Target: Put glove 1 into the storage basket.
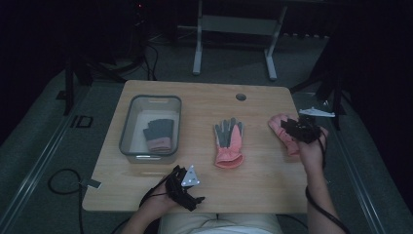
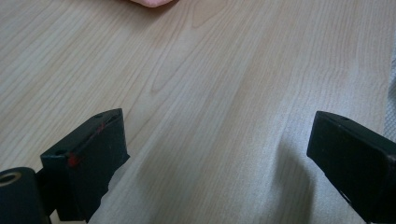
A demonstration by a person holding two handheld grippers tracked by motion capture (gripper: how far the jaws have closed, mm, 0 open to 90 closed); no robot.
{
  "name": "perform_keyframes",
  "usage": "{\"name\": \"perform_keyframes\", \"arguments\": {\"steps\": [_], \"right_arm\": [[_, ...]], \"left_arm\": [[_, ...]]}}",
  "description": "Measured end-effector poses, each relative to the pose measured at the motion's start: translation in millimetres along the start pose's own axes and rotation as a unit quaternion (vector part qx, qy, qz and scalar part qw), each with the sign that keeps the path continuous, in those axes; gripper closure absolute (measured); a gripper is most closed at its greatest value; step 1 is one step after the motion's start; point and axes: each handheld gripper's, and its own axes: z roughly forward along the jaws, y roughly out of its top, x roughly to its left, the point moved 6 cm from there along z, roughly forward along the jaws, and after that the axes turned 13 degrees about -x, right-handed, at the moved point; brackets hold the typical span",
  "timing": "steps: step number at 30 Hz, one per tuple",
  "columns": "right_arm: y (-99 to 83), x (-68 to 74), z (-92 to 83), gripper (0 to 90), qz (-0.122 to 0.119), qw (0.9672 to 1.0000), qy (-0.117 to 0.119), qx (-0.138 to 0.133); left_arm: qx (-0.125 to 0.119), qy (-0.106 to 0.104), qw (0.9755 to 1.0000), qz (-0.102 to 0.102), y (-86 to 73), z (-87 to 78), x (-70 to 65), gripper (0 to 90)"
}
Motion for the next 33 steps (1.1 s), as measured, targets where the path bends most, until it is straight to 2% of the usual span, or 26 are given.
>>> {"name": "perform_keyframes", "arguments": {"steps": [4,7,11,13,19,22,24,25,27,28,31,33], "right_arm": [[-12.1,-37.2,1.5,62.7,-0.011,0.9991,-0.03,0.027],[-23.9,-52.6,4.2,60.4,-0.013,0.9983,-0.035,0.045],[-32.2,-60.2,13.5,55.5,-0.038,0.9969,-0.027,0.064],[-34.4,-63.6,20.4,52.6,-0.04,0.9965,-0.022,0.071],[-44.5,-67.1,39.7,52.0,-0.039,0.9946,-0.008,0.095],[-55.5,-69.0,49.8,50.5,-0.052,0.9916,-0.011,0.118],[-62.9,-71.3,55.2,49.4,-0.043,0.9914,-0.009,0.123],[-64.9,-71.9,56.7,50.1,-0.039,0.9918,-0.008,0.121],[-68.5,-69.5,58.9,56.1,-0.05,0.991,-0.009,0.124],[-69.7,-67.8,59.5,61.7,-0.056,0.9905,-0.008,0.125],[-67.7,-64.1,58.4,80.7,-0.048,0.989,-0.014,0.139],[-62.2,-59.0,55.8,84.8,-0.046,0.9881,-0.027,0.145]], "left_arm": [[0.005,0.004,0.9999,0.008,-0.8,0.4,-0.7,4.4],[0.001,0.004,1.0,0.003,0.1,0.1,-0.5,4.4],[0.001,0.002,1.0,-0.003,-0.3,-0.1,0.1,4.4],[-0.001,0.002,1.0,-0.002,-0.3,-0.4,0.4,4.4],[-0.004,0.004,1.0,-0.004,-0.2,-0.9,2.0,4.4],[-0.004,0.004,1.0,-0.003,-0.6,-1.1,2.2,4.5],[-0.001,0.006,1.0,-0.002,-1.5,-1.0,2.2,4.5],[0.0,0.005,1.0,-0.002,-1.9,-1.2,2.5,4.5],[0.0,0.006,1.0,-0.002,-1.9,-1.3,2.9,4.5],[-0.001,0.006,1.0,-0.003,-1.7,-1.2,2.9,4.5],[-0.002,0.006,1.0,-0.003,-1.1,-1.0,2.6,4.5],[-0.003,0.006,1.0,-0.002,-0.4,-1.5,2.6,4.5]]}}
